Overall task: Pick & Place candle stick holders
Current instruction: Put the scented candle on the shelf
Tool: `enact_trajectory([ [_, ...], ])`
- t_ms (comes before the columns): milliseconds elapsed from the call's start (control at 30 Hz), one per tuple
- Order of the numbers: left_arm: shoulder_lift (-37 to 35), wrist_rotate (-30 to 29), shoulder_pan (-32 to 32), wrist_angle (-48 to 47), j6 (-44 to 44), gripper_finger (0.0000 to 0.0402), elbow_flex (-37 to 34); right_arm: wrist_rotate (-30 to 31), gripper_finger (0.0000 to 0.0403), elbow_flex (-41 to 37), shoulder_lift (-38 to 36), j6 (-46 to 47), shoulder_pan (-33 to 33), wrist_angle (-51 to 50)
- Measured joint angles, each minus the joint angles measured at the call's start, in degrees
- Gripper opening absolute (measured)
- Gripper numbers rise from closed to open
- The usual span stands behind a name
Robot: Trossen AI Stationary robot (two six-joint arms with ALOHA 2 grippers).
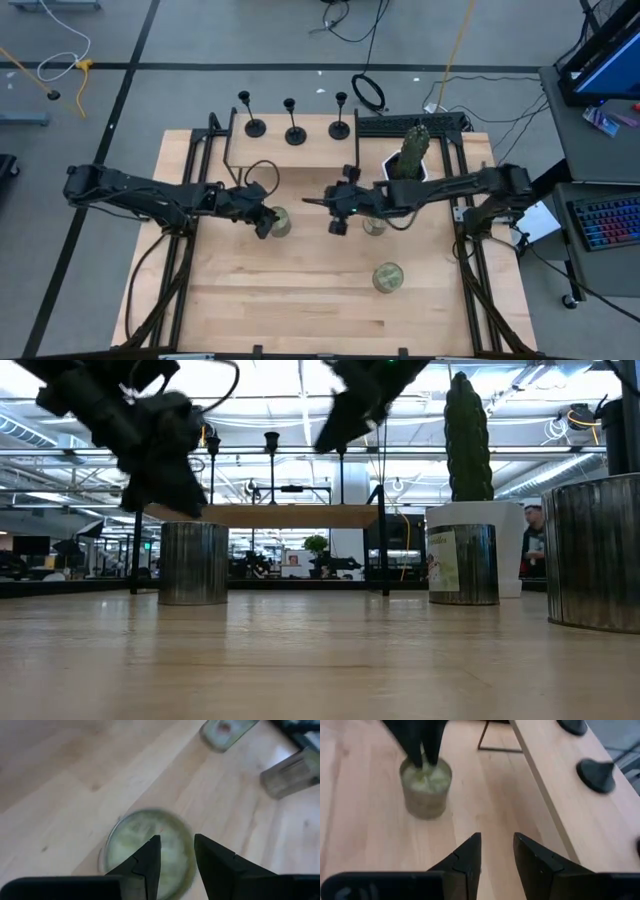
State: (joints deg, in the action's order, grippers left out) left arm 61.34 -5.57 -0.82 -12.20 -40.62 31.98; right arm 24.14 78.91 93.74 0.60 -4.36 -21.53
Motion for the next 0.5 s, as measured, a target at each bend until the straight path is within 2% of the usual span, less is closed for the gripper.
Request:
enact_trajectory([
  [200,-0.9,-1.3,-0.1,-13.3,1.1,0.0122,7.4,-0.2,0.0105,-9.2,-8.1,4.4,-2.0,1.8],
  [333,0.4,-4.1,0.0,-18.6,1.6,0.0122,8.3,-0.4,0.0105,-19.9,-13.9,7.6,-3.1,11.1],
  [433,2.4,-5.7,-0.1,-22.5,0.1,0.0122,8.3,-5.6,0.0105,-28.3,-17.6,6.9,-3.7,22.5],
  [500,4.4,-6.4,0.0,-23.7,-1.1,0.0122,8.2,-11.4,0.0105,-33.7,-19.7,6.9,-3.7,32.5],
])
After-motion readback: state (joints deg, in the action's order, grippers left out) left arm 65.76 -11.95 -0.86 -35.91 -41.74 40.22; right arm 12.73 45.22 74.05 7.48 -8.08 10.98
